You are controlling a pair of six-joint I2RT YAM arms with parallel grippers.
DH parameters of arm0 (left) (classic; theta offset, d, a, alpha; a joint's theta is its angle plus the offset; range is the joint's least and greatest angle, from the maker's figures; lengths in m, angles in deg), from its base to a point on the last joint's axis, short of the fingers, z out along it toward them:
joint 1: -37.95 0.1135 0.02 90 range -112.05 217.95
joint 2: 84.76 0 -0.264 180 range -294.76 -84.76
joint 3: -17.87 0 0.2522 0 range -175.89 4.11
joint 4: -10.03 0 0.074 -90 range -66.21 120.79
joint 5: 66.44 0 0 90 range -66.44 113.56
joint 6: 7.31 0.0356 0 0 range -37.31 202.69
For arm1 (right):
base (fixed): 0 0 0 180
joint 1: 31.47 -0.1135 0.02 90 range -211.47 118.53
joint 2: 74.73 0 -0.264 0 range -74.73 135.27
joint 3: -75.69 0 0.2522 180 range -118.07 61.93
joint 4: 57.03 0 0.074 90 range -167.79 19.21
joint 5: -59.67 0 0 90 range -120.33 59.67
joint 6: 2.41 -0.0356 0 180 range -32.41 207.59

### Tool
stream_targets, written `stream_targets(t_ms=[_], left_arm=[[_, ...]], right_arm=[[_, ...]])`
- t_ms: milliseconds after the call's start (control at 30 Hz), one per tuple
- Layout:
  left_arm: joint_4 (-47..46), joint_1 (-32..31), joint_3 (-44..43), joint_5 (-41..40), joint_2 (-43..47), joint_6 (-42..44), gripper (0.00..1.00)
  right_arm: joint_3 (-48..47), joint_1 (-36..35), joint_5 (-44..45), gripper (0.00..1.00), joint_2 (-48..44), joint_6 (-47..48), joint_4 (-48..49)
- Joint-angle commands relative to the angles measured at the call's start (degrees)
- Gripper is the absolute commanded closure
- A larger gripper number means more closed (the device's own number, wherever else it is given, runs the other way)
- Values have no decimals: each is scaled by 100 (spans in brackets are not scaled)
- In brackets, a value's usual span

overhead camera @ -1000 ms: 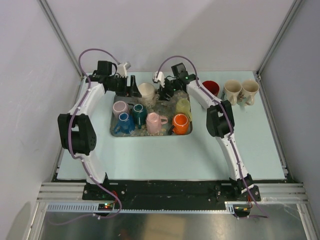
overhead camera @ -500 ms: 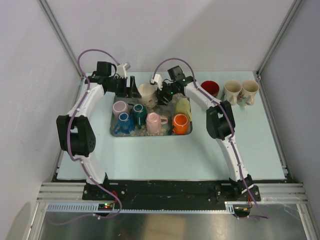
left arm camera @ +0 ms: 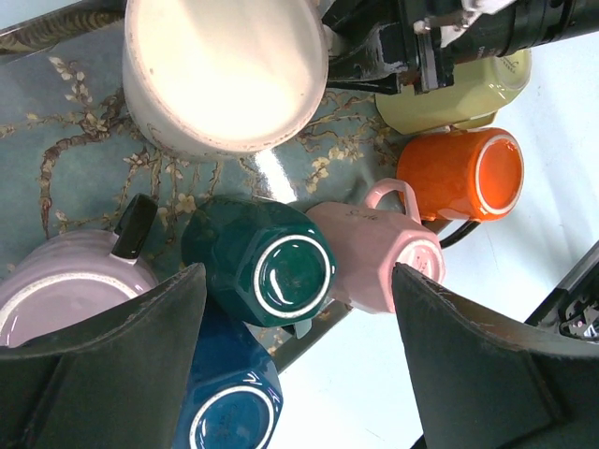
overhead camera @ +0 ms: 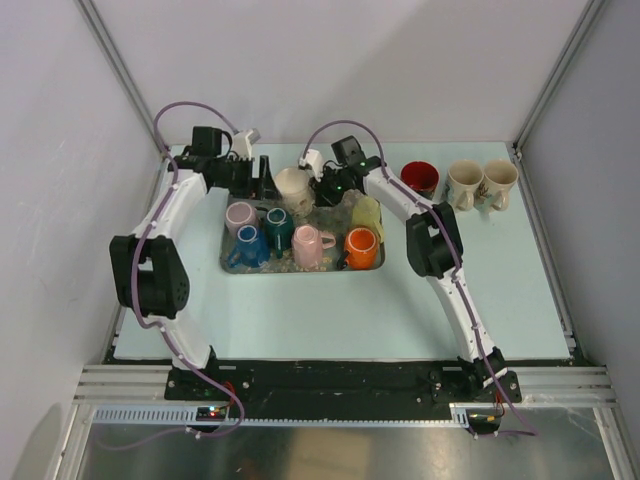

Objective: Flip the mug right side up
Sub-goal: Turn over the cup on the tray.

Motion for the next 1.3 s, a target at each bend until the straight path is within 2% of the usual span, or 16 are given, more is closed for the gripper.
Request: stream_targets(t_ms=[0,100,300,433,533,667,767,933,1067,1267], left_arm=[[-81,35,-6,38,423,116,16],[-80,29,15,-82,514,304,15],[-118,-58,149,-581,871,1321,11],[-304,-286,435,-911,1213,2364,10],[-698,-529,1013,-1139,1625,3191,9],[-2131,-873,2109,-1761,2480,4154,6],[-3464,-1086,2901,-2245,2986,4506,3],[-5511,-1330,3792,-2838,3293,5168,3],[-6401,-1386,4037,-2845,3156,5731,4],[-6851,-1392,3692,-2641,2525,5948,4]], right_arm=[[-447,98,-150,98,-16,-495,13],[-691,264,-492,100,-77,-1419,241],[-996,688,-1679,100,-114,-4299,1269],[-882,731,-2239,100,-223,-5186,1830],[-807,734,-2558,100,-318,-5797,2306],[-630,760,-2986,100,-548,-6527,2926],[-326,799,-3394,100,-804,-7203,3431],[175,859,-4322,100,-1129,-8300,4231],[461,892,-4899,100,-1284,-8827,4659],[464,920,-5330,100,-1292,-9187,4783]])
